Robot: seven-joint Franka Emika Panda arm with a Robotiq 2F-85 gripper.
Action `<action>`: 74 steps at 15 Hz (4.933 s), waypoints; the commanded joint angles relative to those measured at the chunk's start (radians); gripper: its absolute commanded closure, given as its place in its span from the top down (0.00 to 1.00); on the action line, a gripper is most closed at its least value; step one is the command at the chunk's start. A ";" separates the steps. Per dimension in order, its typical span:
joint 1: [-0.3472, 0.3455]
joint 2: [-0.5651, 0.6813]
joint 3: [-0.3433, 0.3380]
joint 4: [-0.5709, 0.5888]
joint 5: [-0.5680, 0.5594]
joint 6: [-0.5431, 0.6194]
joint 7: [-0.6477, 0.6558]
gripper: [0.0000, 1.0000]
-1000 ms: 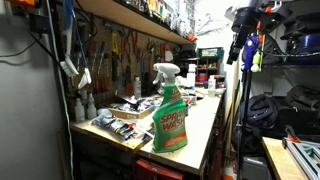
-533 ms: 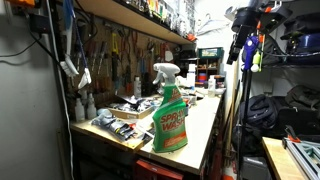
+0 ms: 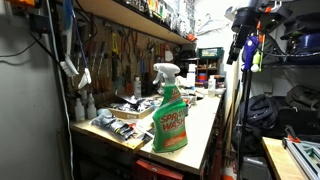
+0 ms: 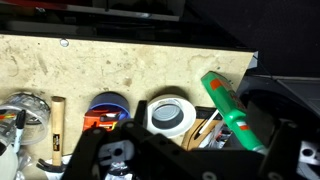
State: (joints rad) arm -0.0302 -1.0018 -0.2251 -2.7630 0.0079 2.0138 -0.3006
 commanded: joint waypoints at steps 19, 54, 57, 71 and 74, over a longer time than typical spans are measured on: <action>-0.001 0.001 0.002 0.002 0.002 -0.003 -0.001 1.00; -0.135 0.805 0.003 0.331 -0.072 0.383 -0.020 1.00; -0.122 0.836 0.005 0.322 -0.046 0.429 -0.029 1.00; -0.128 1.048 0.069 0.393 -0.201 0.566 0.275 0.81; -0.125 1.080 0.060 0.425 -0.229 0.554 0.309 0.77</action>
State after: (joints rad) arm -0.1536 0.0372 -0.1571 -2.3732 -0.1754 2.5673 -0.0418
